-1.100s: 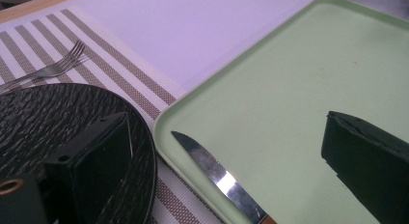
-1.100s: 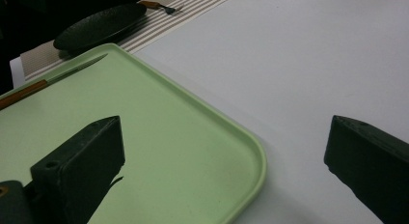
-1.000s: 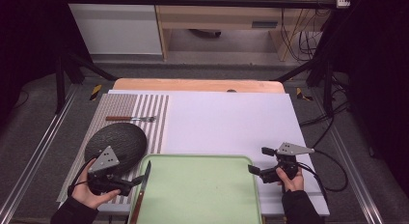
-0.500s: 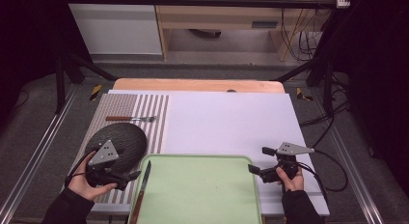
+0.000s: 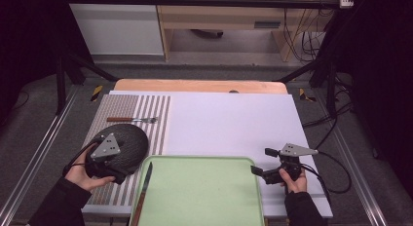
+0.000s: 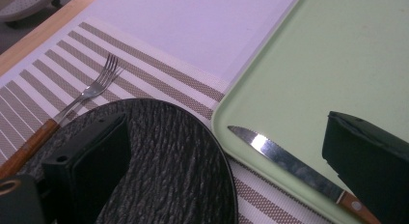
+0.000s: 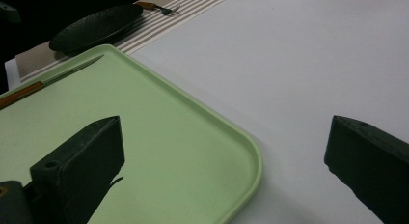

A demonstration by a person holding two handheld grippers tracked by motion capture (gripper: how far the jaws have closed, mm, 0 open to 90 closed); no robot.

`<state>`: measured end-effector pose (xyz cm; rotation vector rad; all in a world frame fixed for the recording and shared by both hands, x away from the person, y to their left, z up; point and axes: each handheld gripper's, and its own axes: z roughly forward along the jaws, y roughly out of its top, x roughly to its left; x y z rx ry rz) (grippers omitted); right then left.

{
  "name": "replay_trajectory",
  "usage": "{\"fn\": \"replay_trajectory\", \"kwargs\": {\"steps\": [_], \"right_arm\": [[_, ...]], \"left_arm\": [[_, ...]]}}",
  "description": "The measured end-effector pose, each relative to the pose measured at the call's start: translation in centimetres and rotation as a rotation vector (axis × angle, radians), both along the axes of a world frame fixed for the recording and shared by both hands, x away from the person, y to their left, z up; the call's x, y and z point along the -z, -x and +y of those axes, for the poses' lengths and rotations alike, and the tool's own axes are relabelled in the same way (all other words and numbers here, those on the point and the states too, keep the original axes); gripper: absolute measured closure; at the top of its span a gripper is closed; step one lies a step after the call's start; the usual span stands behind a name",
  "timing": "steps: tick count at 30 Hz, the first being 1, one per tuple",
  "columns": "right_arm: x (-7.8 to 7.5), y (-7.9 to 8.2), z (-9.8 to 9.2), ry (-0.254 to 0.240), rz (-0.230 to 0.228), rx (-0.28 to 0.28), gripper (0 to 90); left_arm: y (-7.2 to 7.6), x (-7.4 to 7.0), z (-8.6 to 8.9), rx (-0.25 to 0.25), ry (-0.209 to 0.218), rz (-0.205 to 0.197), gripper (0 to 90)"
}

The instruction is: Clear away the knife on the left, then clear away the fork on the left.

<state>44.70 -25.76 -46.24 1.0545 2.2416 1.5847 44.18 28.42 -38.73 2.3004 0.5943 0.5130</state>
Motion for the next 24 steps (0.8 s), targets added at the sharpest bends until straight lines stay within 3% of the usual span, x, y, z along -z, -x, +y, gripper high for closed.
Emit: {"fn": "replay_trajectory", "kwargs": {"steps": [13,24], "right_arm": [[0.0,0.0,0.0,0.000,0.000,0.000,1.0],[0.1,-0.1,0.0,0.007,0.001,-0.001,1.0]], "left_arm": [[-2.2,-1.1,0.6,0.018,-0.121,-0.035,2.7],[-3.8,-0.9,1.0,0.032,-0.207,-0.046,2.7]]}}
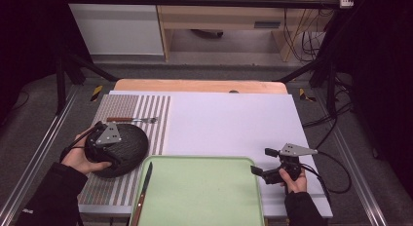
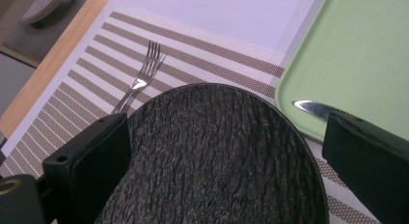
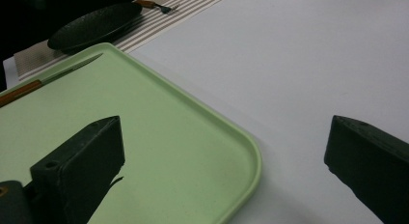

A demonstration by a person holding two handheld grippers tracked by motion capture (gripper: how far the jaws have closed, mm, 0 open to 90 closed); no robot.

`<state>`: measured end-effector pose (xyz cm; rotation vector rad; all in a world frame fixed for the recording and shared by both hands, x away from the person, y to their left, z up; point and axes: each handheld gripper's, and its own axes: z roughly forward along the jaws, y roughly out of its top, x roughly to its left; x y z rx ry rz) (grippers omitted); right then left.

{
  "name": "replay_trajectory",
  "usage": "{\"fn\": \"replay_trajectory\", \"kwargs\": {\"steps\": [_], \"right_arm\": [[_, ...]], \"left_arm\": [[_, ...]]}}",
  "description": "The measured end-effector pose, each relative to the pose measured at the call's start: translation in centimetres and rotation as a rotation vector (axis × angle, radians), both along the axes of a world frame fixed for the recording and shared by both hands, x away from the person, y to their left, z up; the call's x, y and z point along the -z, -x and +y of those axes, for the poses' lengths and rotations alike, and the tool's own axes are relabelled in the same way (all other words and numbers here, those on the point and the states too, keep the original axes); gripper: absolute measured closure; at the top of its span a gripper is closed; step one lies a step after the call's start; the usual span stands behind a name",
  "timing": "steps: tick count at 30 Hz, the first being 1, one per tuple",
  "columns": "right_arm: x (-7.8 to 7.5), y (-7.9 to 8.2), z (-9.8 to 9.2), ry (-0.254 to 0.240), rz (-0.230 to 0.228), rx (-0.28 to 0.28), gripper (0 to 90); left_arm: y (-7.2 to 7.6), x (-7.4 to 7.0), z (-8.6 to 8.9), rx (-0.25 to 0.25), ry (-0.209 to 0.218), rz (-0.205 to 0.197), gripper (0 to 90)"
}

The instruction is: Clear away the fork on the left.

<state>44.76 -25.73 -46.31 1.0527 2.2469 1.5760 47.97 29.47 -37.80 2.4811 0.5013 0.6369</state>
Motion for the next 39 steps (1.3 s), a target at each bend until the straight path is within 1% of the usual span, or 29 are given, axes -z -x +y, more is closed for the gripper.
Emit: {"fn": "replay_trajectory", "kwargs": {"steps": [4,7,8,11,18,20,22,27,28,34,37,39], "right_arm": [[0.0,0.0,0.0,0.001,0.001,0.000,1.0],[0.0,0.1,0.0,-0.001,-0.001,0.002,1.0],[0.0,0.1,0.0,-0.001,0.000,0.001,0.9],[0.0,0.0,0.0,0.001,-0.001,0.002,1.0],[0.0,0.0,0.0,0.001,0.001,0.001,1.0],[0.0,0.0,0.0,0.001,0.001,0.001,1.0],[0.0,0.0,0.0,0.002,0.001,0.001,1.0],[0.0,0.0,-0.1,0.002,0.000,0.002,1.0],[0.0,0.0,-0.1,0.001,-0.001,0.001,1.0],[-0.1,0.0,-0.1,0.000,0.000,0.002,1.0],[0.0,0.0,-0.1,0.001,0.000,0.002,1.0],[0.0,0.0,-0.1,0.001,0.002,0.003,1.0]], "left_arm": [[-0.6,0.0,0.2,-0.007,-0.030,-0.010,2.7],[-1.1,0.0,0.4,-0.007,-0.061,-0.018,2.7],[-1.2,0.0,0.5,-0.011,-0.062,-0.018,2.7],[-1.8,0.0,0.6,-0.015,-0.089,-0.014,2.7],[-2.8,0.1,0.7,-0.017,-0.142,-0.030,2.8],[-3.2,0.1,0.7,-0.019,-0.157,-0.040,2.8],[-3.4,0.0,0.7,-0.016,-0.162,-0.047,2.8],[-4.0,-0.4,0.9,-0.011,-0.176,-0.078,3.9],[-4.2,-0.4,1.0,-0.012,-0.190,-0.083,4.1],[-5.0,-0.6,1.4,-0.018,-0.232,-0.126,5.4],[-5.5,-0.5,1.6,-0.013,-0.251,-0.139,6.5],[-5.8,-0.5,1.7,-0.007,-0.260,-0.136,6.9]]}}
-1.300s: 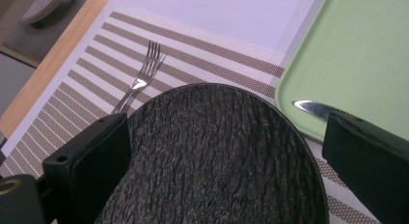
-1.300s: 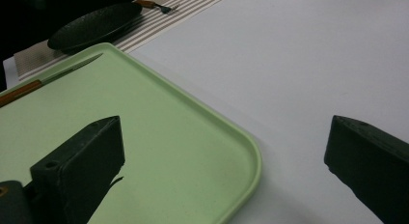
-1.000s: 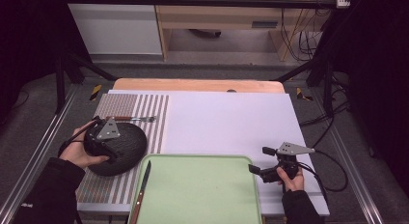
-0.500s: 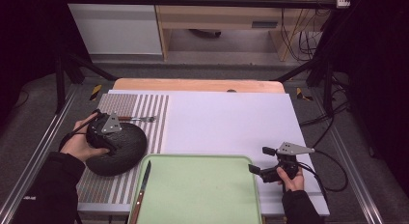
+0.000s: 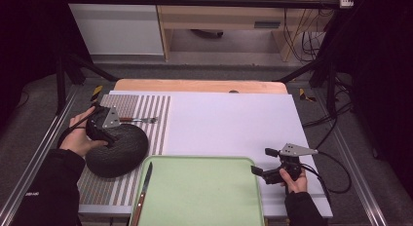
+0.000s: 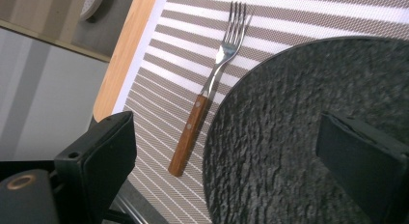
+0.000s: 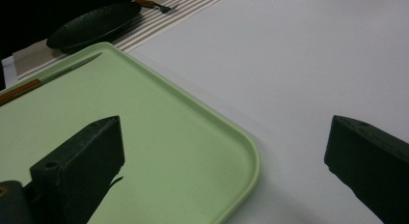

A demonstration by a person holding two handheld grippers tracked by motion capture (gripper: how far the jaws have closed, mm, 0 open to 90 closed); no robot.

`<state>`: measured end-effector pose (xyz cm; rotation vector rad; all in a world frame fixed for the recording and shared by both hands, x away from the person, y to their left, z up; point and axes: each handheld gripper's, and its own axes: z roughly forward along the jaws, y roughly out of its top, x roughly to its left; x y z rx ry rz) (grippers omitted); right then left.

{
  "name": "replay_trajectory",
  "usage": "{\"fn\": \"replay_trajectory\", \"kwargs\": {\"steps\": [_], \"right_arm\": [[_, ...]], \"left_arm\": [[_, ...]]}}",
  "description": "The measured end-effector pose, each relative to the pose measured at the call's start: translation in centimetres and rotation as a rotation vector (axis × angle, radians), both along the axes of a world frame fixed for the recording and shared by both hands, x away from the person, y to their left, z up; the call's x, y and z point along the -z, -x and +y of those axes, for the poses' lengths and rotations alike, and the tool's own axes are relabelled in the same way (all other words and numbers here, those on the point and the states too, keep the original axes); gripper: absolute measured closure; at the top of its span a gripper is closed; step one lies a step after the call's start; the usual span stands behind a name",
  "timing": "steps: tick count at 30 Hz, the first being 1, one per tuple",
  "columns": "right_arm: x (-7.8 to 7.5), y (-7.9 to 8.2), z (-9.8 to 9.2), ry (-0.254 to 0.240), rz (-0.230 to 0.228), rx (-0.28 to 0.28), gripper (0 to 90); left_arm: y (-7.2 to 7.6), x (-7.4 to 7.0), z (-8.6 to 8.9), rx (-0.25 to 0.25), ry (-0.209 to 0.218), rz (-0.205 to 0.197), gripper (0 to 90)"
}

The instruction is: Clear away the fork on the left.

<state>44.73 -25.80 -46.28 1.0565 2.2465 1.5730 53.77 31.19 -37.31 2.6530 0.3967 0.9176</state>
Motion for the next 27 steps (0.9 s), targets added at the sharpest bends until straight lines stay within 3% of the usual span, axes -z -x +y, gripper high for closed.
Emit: {"fn": "replay_trajectory", "kwargs": {"steps": [14,19,27], "right_arm": [[0.0,0.0,0.0,0.001,-0.001,0.000,1.0],[0.0,0.0,0.0,0.002,-0.002,0.000,1.0],[0.0,0.0,0.0,0.000,-0.002,0.000,1.0]], "left_arm": [[-1.9,0.5,0.2,0.039,-0.062,-0.029,9.5],[-2.9,1.0,0.4,0.038,-0.103,-0.041,10.5],[-4.3,1.6,1.2,0.046,-0.124,-0.047,12.6]]}}
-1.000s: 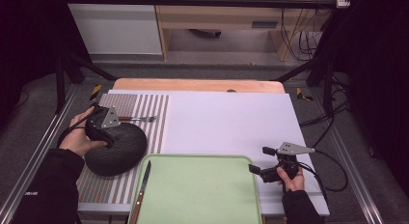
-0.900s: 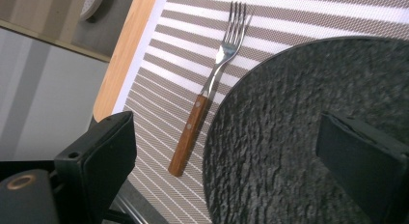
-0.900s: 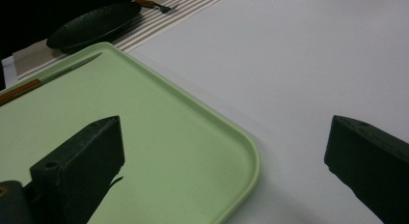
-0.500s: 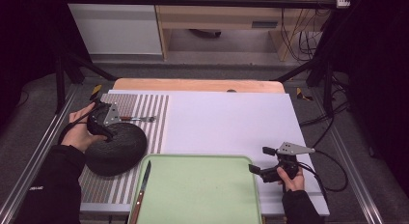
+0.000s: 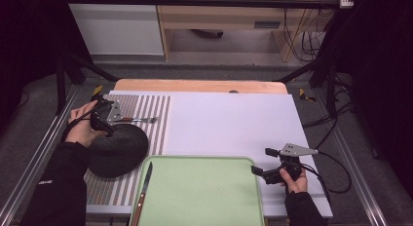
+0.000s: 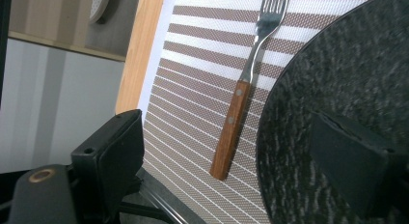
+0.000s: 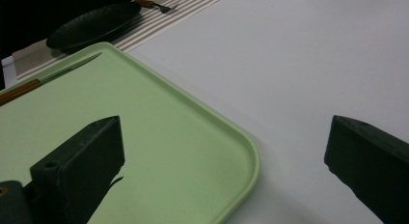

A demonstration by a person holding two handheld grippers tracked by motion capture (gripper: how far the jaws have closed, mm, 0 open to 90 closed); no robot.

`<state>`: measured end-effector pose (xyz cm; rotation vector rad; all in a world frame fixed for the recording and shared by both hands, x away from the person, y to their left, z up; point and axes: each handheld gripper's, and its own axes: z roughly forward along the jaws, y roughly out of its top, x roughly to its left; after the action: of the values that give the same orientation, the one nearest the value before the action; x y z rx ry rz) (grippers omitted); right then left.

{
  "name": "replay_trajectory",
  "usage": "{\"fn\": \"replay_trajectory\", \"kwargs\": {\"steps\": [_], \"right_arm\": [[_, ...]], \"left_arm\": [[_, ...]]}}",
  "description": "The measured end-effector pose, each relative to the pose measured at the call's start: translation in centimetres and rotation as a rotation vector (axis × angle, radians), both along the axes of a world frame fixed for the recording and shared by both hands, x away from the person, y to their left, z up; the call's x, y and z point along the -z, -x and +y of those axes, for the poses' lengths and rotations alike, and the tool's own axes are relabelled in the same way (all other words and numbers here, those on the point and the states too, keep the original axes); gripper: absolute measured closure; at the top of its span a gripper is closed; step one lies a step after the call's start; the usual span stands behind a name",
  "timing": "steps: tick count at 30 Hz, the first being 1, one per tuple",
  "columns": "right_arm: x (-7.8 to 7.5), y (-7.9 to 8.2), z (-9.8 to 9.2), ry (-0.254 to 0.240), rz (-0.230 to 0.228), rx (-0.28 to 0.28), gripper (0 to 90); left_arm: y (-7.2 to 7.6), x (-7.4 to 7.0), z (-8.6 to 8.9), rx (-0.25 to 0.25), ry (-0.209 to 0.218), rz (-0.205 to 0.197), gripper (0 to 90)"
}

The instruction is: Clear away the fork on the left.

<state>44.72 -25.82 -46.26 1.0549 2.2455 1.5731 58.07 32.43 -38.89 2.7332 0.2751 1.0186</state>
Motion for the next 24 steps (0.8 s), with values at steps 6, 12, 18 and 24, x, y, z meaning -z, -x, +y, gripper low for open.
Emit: {"fn": "replay_trajectory", "kwargs": {"steps": [6,12,18,24], "right_arm": [[0.0,0.0,0.0,0.001,-0.001,0.000,1.0],[0.0,0.0,0.0,0.001,-0.001,-0.002,1.0],[0.0,0.0,0.0,0.001,-0.002,-0.003,1.0],[0.0,0.0,0.0,0.002,0.000,-0.001,1.0]], "left_arm": [[-1.1,0.7,0.6,0.005,-0.017,0.000,14.4],[-2.1,1.6,1.2,0.011,-0.053,0.009,16.7],[-2.8,2.0,1.7,0.027,-0.094,-0.002,20.0],[-3.4,2.8,2.5,0.014,-0.109,0.003,23.1]]}}
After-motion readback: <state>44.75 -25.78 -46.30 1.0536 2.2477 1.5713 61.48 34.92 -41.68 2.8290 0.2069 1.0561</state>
